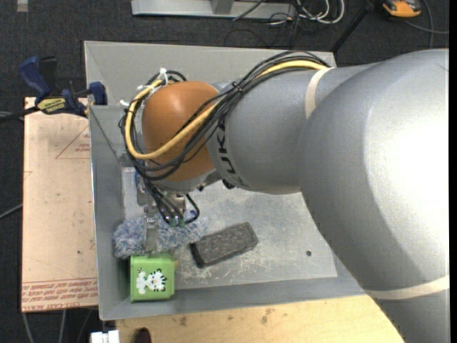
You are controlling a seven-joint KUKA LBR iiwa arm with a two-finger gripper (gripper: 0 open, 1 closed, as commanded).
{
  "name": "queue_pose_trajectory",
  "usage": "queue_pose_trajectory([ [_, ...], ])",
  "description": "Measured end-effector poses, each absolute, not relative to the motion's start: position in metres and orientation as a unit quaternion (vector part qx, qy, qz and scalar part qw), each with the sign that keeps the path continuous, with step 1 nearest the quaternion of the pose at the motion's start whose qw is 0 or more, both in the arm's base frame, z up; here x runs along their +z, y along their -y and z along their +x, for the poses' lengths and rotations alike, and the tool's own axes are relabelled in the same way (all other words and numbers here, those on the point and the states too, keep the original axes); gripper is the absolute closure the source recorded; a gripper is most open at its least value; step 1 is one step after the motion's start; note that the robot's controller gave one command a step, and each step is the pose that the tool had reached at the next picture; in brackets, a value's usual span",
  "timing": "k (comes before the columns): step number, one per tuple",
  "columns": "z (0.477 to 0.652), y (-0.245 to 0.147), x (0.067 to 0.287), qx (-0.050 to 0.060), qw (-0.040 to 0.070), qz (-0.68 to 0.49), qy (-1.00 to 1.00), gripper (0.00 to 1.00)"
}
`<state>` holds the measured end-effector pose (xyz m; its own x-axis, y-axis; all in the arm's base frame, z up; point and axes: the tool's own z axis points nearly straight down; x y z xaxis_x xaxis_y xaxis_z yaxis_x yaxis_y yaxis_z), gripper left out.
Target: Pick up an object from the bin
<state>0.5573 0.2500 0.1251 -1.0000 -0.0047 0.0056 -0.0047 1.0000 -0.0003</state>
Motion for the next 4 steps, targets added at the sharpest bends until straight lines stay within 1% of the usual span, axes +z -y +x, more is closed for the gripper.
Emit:
queue_pose_trajectory([
  [1,0.559,-0.249,0.13,-0.001,0.0,0.0,1.0,0.0],
  [2,0.558,-0.25,0.113,-0.001,-0.004,0.039,0.999,0.0],
  [3,0.554,-0.248,0.104,-0.001,-0.001,0.066,0.998,1.0],
  [4,0.554,-0.248,0.104,-0.001,-0.001,0.067,0.998,1.0],
])
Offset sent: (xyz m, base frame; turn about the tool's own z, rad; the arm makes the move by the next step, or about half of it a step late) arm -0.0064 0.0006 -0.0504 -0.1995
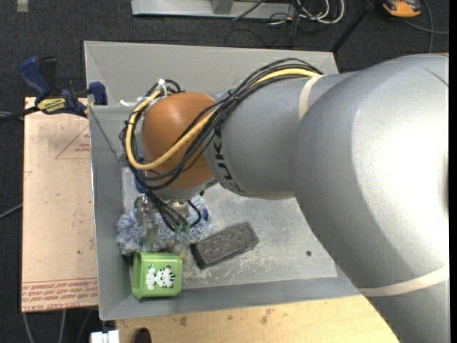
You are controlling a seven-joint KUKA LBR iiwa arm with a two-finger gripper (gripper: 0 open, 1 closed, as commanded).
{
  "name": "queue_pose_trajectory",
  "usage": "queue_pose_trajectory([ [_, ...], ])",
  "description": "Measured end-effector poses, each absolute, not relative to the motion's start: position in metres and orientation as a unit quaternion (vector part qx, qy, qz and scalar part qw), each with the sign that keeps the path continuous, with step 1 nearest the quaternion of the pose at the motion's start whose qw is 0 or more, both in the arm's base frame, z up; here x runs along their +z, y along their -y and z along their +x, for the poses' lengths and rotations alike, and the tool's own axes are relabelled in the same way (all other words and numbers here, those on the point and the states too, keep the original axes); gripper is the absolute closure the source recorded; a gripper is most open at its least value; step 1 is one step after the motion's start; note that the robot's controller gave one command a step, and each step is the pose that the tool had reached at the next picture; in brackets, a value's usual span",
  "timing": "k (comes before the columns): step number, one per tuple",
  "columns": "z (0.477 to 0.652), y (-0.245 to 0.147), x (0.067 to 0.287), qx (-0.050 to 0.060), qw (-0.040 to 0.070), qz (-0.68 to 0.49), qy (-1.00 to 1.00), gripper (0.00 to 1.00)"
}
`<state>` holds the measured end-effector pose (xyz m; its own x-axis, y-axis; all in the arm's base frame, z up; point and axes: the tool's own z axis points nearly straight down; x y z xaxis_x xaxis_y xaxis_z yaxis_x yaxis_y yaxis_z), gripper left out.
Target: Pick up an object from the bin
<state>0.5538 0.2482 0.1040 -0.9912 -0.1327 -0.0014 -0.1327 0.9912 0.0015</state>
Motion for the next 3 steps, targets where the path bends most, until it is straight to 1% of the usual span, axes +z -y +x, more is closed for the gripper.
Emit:
queue_pose_trajectory([
  [1,0.561,-0.236,0.156,0.0,-0.002,-0.074,-0.997,1.0],
  [2,0.568,-0.233,0.195,0.001,0.004,-0.082,-0.997,1.0],
  [3,0.569,-0.231,0.24,0.0,-0.002,-0.083,-0.997,1.0],
])
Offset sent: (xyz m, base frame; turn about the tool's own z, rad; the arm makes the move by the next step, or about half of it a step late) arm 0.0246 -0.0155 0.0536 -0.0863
